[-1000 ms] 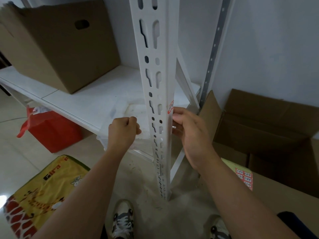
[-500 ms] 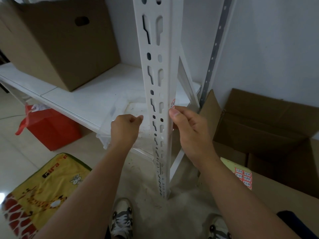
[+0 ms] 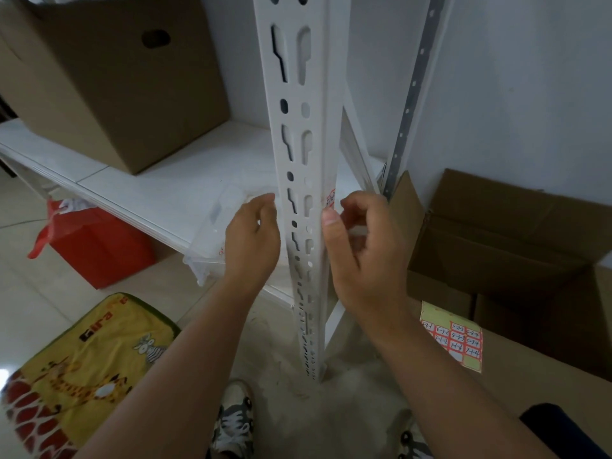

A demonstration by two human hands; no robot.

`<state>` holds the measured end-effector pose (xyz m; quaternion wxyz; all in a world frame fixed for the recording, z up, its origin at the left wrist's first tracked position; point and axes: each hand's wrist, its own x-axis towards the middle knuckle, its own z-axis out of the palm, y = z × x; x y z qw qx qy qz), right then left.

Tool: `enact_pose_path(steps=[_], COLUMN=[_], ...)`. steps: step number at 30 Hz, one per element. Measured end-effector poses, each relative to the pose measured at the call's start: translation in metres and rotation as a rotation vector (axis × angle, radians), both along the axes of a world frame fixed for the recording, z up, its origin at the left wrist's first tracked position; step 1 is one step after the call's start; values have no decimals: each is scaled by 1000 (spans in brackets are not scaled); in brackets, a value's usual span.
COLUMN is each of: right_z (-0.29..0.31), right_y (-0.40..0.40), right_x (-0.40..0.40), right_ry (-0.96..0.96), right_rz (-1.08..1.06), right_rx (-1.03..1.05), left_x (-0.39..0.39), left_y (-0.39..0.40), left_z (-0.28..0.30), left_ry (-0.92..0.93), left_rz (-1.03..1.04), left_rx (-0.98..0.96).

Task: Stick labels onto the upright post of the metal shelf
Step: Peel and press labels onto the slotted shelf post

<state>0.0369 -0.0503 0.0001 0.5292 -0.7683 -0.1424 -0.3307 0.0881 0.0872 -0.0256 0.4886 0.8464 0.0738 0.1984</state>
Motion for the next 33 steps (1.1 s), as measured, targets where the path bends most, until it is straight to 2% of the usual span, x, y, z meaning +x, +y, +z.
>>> enact_pose_path(steps=[2, 5, 13, 18, 28, 33], right_z=[0, 2, 5, 5, 9, 8], right_y=[0, 0, -1, 4, -2, -3], right_x=[0, 1, 2, 1, -3, -1], right_ry=[-75, -46, -32, -19, 239, 183], right_rz=[-24, 51, 95, 84, 290, 293], right_rx=[-78, -109, -155, -96, 144, 61], left_x=[-14, -26, -37, -44, -45, -46], left_y=[-14, -25, -43, -48, -50, -50], left_z=[15, 24, 28, 33, 34, 35], left_ry=[-111, -208, -67, -52, -40, -44], left_rz=[-66, -104, -188, -213, -164, -180], left_rx=[-117, -210, -456, -511, -523, -525])
